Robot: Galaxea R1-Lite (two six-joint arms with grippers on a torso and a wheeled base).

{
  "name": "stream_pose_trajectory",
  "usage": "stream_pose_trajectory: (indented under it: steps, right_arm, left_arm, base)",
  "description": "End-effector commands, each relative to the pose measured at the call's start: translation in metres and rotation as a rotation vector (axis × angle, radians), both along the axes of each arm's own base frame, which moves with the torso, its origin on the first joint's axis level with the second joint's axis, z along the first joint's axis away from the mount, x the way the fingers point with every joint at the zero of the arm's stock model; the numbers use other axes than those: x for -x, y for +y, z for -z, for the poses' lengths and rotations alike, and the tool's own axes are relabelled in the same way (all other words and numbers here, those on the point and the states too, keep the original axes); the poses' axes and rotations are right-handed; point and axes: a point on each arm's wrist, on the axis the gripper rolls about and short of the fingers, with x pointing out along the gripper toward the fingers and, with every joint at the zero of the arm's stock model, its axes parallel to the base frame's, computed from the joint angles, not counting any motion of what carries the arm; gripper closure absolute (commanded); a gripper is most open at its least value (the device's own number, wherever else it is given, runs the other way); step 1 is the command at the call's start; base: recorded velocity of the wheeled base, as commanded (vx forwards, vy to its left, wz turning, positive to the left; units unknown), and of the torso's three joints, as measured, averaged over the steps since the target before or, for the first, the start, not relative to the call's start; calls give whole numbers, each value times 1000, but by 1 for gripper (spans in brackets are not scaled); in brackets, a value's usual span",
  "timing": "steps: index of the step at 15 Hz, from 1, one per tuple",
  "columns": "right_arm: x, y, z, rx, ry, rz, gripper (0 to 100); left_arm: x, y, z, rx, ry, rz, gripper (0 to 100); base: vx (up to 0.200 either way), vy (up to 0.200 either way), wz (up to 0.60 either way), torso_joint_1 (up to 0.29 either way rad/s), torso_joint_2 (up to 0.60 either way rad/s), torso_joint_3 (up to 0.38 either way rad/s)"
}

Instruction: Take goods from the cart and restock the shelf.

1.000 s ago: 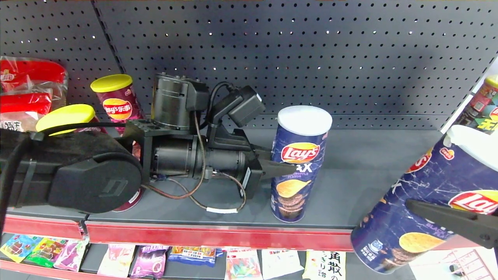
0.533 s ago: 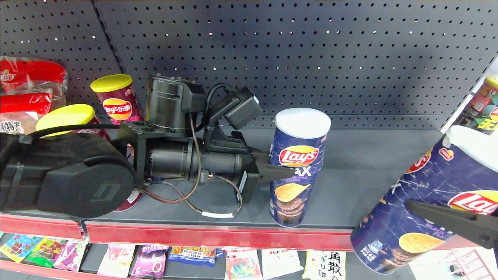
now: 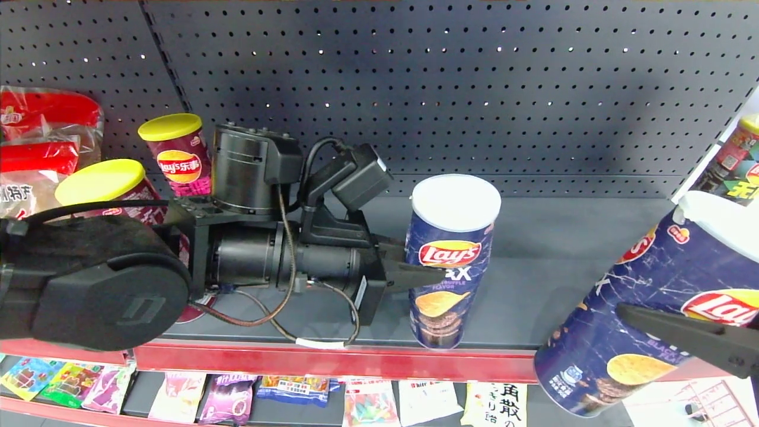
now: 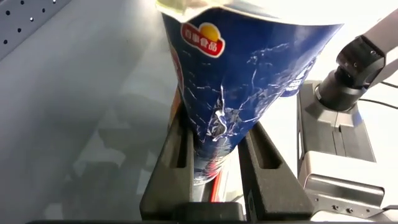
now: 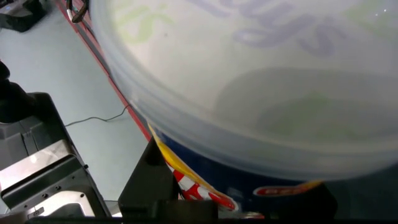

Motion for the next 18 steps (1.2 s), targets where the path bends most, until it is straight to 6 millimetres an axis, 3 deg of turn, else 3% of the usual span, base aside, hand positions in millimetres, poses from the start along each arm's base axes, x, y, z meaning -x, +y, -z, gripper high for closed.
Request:
stream_pose_trajectory:
  steps: [1,7,11,14,18]
  right_arm:
    - [0,0,0,0,1,-1,100]
    - [-10,5,-11,-6,-12,-1,100]
    - [-29,13,-21,-3,-12,4,100]
    - [-54,21,-24,16,6,46,100]
    - [-93,23,-22,88,-10,91,100]
  left_arm:
    - [-1,-1,2,-4,1,0,0]
    - [1,4,5,2,-18,-7,0]
    - [18,27,8,-13,-2,-36,0]
    - [36,56,8,-15,-4,-84,0]
    - [74,87,17,-35,3,-131,0]
  base:
    - [0,0,0,0,0,0]
    - [0,0,0,0,0,0]
    - [0,0,0,0,0,0]
    - [0,0,0,0,0,0]
    - [0,0,0,0,0,0]
